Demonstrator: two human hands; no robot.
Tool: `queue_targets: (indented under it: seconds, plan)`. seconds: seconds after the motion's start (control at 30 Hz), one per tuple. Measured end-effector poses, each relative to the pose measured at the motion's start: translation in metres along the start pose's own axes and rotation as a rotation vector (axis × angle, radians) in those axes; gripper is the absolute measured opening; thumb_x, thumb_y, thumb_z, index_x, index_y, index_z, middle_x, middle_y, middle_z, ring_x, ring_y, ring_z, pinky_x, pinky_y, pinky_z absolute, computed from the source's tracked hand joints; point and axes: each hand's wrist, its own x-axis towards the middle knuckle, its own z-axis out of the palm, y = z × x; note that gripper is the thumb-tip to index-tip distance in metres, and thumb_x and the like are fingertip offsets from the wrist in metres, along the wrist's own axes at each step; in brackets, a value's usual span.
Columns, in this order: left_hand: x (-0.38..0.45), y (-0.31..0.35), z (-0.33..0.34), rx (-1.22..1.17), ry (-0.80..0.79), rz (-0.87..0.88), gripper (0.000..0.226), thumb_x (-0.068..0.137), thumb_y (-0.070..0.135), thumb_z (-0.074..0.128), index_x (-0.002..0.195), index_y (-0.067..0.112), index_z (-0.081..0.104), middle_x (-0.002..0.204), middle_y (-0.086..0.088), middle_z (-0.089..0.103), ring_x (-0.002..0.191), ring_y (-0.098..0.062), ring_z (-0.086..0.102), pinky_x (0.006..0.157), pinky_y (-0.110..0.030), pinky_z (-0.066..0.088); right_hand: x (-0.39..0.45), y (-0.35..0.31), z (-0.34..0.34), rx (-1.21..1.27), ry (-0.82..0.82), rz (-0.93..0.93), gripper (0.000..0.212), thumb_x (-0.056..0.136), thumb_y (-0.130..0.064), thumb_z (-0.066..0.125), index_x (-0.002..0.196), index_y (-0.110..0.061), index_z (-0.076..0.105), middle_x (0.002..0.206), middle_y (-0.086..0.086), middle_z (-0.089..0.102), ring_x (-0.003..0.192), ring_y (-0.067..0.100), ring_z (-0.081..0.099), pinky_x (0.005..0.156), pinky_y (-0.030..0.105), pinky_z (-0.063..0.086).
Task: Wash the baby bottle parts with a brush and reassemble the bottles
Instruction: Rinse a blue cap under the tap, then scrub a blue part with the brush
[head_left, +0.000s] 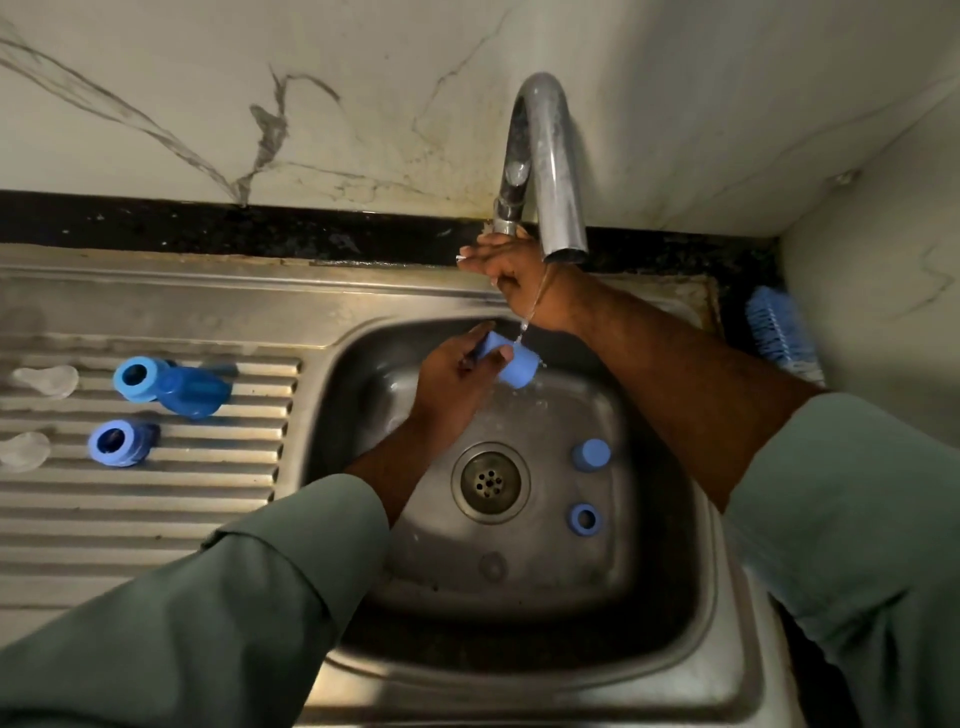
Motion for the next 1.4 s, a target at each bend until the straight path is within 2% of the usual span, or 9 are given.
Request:
queue_targets:
  seconds: [0.17,0.33,0.4,0.6,0.83,1.03,1.13,1.23,1.4]
  plan:
    - [-0.001,0.012,0.012,-0.622,-0.043,-0.387,0.020,0.099,0.013,0.053,0.117,0.014,0.061,0.092,-0.003,0.069,0.079,-0.014,0.067,0.068,-0.028,0.055,0.000,0.000,-0.001,-0.071,0.089,0.029,0.044,0.089,0.004,0.038,0.131,0.006,0.050,0.123,0.006,0.064,0.123,0.019,0.053,0.110,0.017,0.028]
    - [0.000,0.017,0.018,-1.085,0.118,-0.740,0.019,0.099,0.025,0.053,0.097,0.007,0.059,0.084,-0.014,0.064,0.071,-0.020,0.060,0.057,-0.026,0.053,0.004,0.002,0.003,0.030,0.001,0.022,0.047,0.084,0.007,0.043,0.127,-0.003,0.058,0.134,0.015,0.055,0.130,0.033,0.044,0.116,0.034,0.022]
    - [0.001,0.021,0.020,-1.084,0.170,-0.812,0.018,0.099,0.020,0.052,0.095,0.004,0.058,0.076,-0.015,0.065,0.062,-0.019,0.061,0.050,-0.021,0.053,0.004,0.002,0.003,0.060,0.003,0.044,0.049,0.085,0.012,0.045,0.129,-0.004,0.056,0.137,0.014,0.052,0.132,0.030,0.041,0.114,0.015,0.013]
    - [-0.004,0.022,0.027,-1.035,0.182,-0.901,0.013,0.096,0.008,0.053,0.093,-0.002,0.060,0.061,-0.013,0.067,0.046,-0.015,0.063,0.050,-0.019,0.054,0.007,0.000,0.003,0.112,-0.010,0.110,0.052,0.084,0.014,0.047,0.132,-0.005,0.053,0.139,0.013,0.050,0.131,0.024,0.040,0.110,0.004,0.009]
    - [-0.004,0.023,0.029,-1.006,0.175,-0.907,0.015,0.096,0.014,0.060,0.095,0.000,0.060,0.081,-0.016,0.066,0.070,-0.020,0.064,0.052,-0.023,0.058,0.008,-0.025,0.002,0.051,-0.029,0.180,0.061,0.092,0.005,0.039,0.149,-0.010,0.024,0.145,0.018,0.040,0.129,0.020,0.044,0.113,0.035,0.031]
    - [-0.007,0.038,0.021,-1.062,0.103,-0.760,0.014,0.097,0.019,0.060,0.094,0.005,0.060,0.084,-0.014,0.071,0.076,-0.021,0.068,0.063,-0.030,0.060,-0.023,-0.047,-0.039,0.954,0.291,0.490,0.021,0.095,0.001,0.046,0.105,-0.005,0.063,0.098,0.008,0.065,0.087,0.011,0.061,0.079,0.019,0.047]
    - [-0.016,0.059,0.017,-0.874,0.130,-0.452,0.009,0.092,0.006,0.064,0.101,0.008,0.061,0.094,-0.012,0.068,0.081,-0.020,0.067,0.069,-0.030,0.059,-0.058,-0.058,-0.036,1.142,0.458,0.584,0.017,0.094,-0.003,0.052,0.104,-0.006,0.065,0.099,0.007,0.068,0.098,0.017,0.062,0.087,0.022,0.046]
    - [-0.037,0.070,0.008,-0.252,0.185,0.172,0.034,0.084,-0.002,0.071,0.111,0.016,0.061,0.105,-0.002,0.065,0.095,-0.009,0.064,0.086,-0.020,0.053,-0.110,-0.060,-0.020,0.903,0.635,0.631,0.015,0.092,-0.004,0.056,0.096,-0.012,0.068,0.099,0.010,0.068,0.090,0.013,0.062,0.084,0.021,0.047]
    - [-0.071,0.049,-0.002,0.866,-0.314,0.393,0.051,0.095,0.012,0.059,0.144,0.017,0.047,0.146,-0.008,0.049,0.136,-0.027,0.043,0.110,-0.031,0.031,-0.202,-0.066,0.001,0.503,0.509,0.715,0.017,0.090,-0.010,0.063,0.103,-0.004,0.071,0.103,0.012,0.071,0.096,0.018,0.064,0.084,0.017,0.042]
